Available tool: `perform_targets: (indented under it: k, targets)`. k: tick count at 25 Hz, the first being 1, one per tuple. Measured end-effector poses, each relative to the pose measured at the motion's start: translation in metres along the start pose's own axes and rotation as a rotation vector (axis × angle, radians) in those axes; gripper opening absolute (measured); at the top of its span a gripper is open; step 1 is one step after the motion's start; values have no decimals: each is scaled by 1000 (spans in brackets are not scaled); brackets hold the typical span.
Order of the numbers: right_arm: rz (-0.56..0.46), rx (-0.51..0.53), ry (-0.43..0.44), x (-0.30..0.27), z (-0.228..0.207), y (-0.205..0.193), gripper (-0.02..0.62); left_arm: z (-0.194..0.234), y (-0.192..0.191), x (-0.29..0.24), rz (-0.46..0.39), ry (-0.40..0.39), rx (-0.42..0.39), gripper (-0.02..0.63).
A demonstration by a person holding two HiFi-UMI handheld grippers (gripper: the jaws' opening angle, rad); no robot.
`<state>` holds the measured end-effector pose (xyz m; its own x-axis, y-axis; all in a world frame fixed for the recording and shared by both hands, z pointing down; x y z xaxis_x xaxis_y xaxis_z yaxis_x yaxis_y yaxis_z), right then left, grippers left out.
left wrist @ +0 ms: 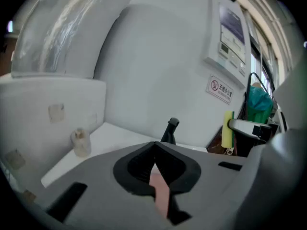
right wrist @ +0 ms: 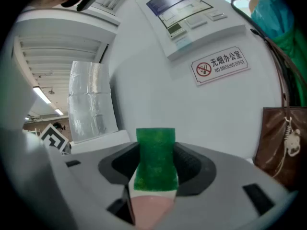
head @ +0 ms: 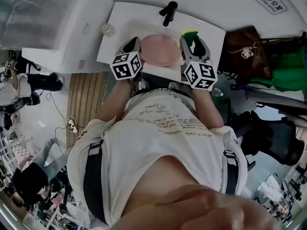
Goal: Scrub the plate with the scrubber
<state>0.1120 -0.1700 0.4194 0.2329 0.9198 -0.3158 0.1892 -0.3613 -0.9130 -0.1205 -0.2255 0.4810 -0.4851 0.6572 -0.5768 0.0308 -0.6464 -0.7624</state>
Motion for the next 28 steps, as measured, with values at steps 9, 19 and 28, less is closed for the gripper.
perform_targets:
  k: [9, 19, 28]
  targets:
    - [-131, 72, -18, 13, 12, 30, 222, -52, 57, 36, -222, 39, -266, 21]
    - [-87, 65, -1, 4, 19, 20, 222, -62, 51, 36, -213, 5, -287, 21]
    - [-76, 71, 2, -2, 34, 14, 222, -58, 41, 37, -193, -33, -318, 21]
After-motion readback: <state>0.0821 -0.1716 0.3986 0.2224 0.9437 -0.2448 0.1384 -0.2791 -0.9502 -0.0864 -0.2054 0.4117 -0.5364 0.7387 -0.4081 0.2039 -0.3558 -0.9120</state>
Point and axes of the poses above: the fingertips, and each gripper's own axes: x backward along the fingers, z to its left, y out of its top, the point moved 4 cm from there along x, backward along the fingers, and after that the axes turned 10 degrees about z, right-handed, at the moved point
